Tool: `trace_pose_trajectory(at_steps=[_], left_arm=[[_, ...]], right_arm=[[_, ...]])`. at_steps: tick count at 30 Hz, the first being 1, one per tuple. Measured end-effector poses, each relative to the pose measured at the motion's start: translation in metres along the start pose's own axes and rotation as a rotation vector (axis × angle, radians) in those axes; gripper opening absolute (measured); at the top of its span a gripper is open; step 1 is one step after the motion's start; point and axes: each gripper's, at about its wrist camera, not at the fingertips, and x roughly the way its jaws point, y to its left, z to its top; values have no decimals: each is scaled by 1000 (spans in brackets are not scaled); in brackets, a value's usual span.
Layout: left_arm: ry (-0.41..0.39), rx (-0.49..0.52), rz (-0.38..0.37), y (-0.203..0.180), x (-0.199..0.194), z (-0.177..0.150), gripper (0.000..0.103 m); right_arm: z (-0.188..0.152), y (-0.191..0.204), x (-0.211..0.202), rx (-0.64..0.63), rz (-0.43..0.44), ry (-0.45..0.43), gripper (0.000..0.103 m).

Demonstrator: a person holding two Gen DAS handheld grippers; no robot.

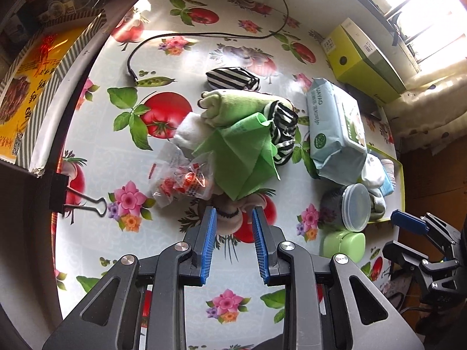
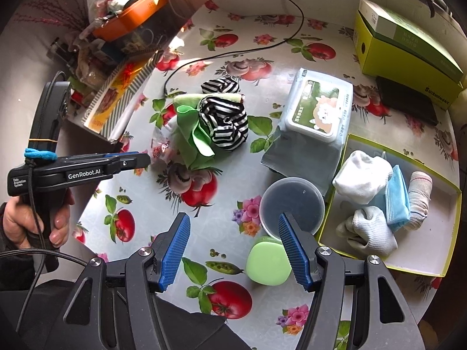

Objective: Organize soft objects
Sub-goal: 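Withdraw both grippers from the tray back toward the pile, then grasp the clear plastic bag with the left gripper while the right grasps the green cloth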

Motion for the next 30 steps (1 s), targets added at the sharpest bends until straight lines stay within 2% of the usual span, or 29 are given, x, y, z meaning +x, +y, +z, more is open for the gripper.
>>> trace_pose_trajectory(at_steps=[8,10,14,18,23,24,30], left_arm=[[-17,-53,28,30,7,8,26],[-19,-59,32,35,10,11,37],[-10,-69,45,43,21,15,41],[-7,-55,57,44,33,19,44],[35,-20,64,41,55,21,44],[38,-18,66,41,58,20,47],[28,-3,70,42,62,19,49]], right_arm=[[13,12,9,-36,7,12,63],[15,15,11,-44,8,17,63],[17,17,15,-49,6,29,63],[19,17,20,-44,0,42,63],[23,20,28,-52,-4,58,63],[25,21,30,-55,-4,62,63],[39,30,48,-76,1,83,63]])
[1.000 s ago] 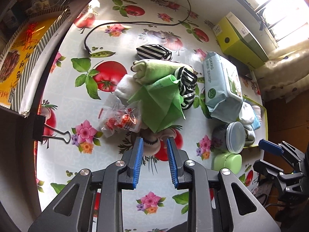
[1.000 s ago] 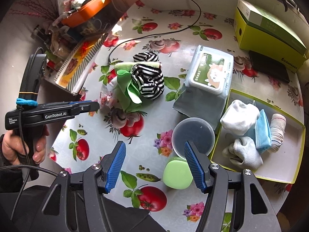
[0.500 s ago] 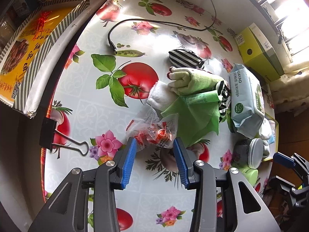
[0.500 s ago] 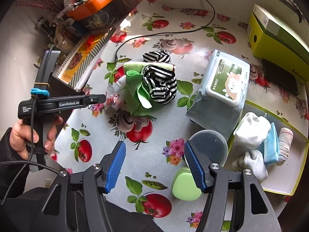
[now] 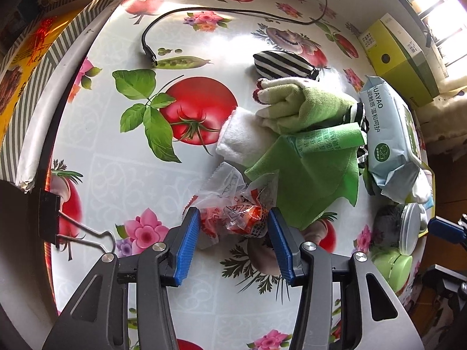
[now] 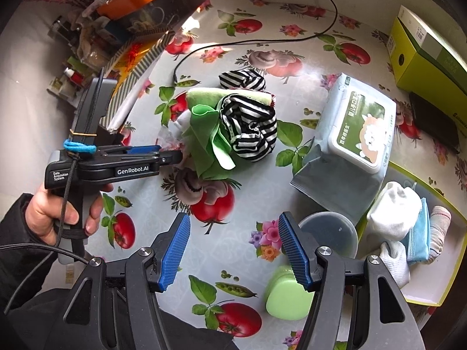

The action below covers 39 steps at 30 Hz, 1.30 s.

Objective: Organize soft objects
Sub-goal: 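Grasp the clear plastic bag with the left gripper while the right grasps the green cloth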

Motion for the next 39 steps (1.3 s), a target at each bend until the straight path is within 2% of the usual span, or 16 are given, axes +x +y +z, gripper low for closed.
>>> trace_pose_trajectory(at_steps=[3,5,8,9,10,16,24,26,28,29,31,35,39], left_arm=[[-3,11,5,-2,2,-4,49],[-10,-7,-9,-1,4,-6,45],[-7,-18,-21,1,1,-9,31],[-1,-18,-8,2,1,-10,21],[-1,-27,-17,4,0,-12,18],[-13,-79,-24,22,-9,-20,14],[-22,-115,-48,36,-17,-22,14],[-19,-120,-50,38,-18,-22,14],[-15,-124,-50,42,-19,-25,14],[-13,-125,-48,43,-19,-25,14],[-10,-128,-49,44,-19,-26,14],[-12,-117,-54,37,-17,-21,14],[-15,-101,-61,30,-18,-18,14]], right_arm=[[11,5,10,-11,14,8,63],[18,9,17,-17,30,11,63],[29,13,31,-21,53,23,63],[32,14,35,-21,61,28,63],[35,14,41,-20,71,32,63],[46,10,78,9,98,87,63],[57,6,107,77,126,117,63],[60,7,109,82,122,110,57],[62,8,110,83,118,101,39],[62,9,109,81,114,96,34],[62,8,107,78,116,88,9],[58,8,96,67,118,63,3],[50,8,81,50,129,40,1]])
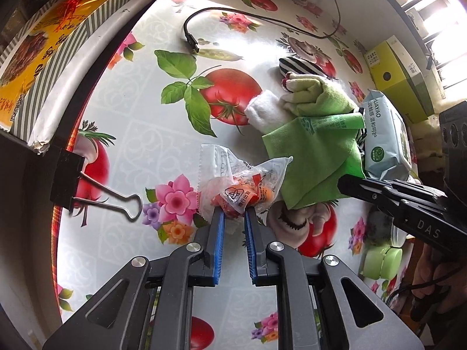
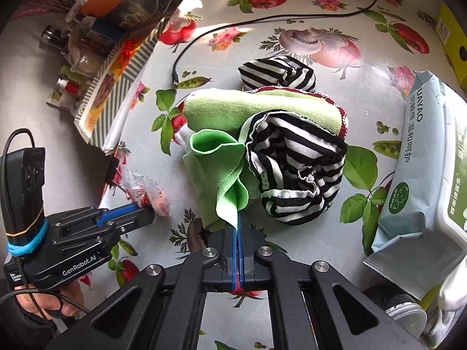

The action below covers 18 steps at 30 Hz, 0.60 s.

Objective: Organize soft objects
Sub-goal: 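Grasp the clear plastic bag with the left gripper while the right grasps the green cloth, then carry the plastic bag and green cloth over the yellow-rimmed tray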

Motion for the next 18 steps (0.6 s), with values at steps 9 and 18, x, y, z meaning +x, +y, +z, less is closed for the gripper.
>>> trace_pose_trajectory(at_steps=[9,18], left_arm=[[-7,10,-6,-6,-4,-2,14],[-25,18,-16,-7,-12,-2,14]], right_arm=[[-12,10,-16,-42,11,-19,1],[-32,16,-54,-68,44,-73,1]])
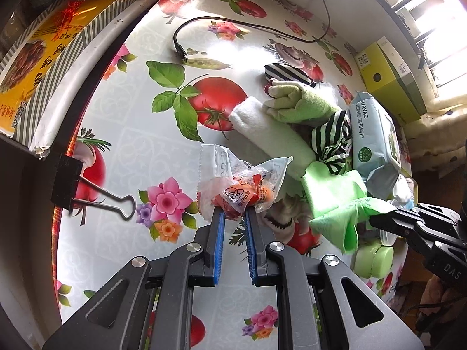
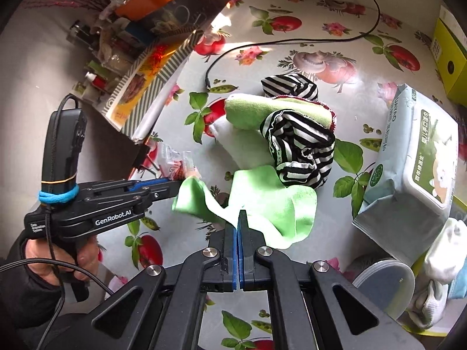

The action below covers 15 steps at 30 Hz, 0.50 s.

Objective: Organize soft objects
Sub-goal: 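Carry the plastic bag and green cloth over the yellow-rimmed tray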

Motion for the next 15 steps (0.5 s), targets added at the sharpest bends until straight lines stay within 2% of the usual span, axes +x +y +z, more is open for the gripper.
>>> trace_pose_trajectory(at_steps=[15], left_arm=[[-50,99,-47,-47,-31,4,14]], right_arm=[[-17,-13,-92,67,16,-190,1]])
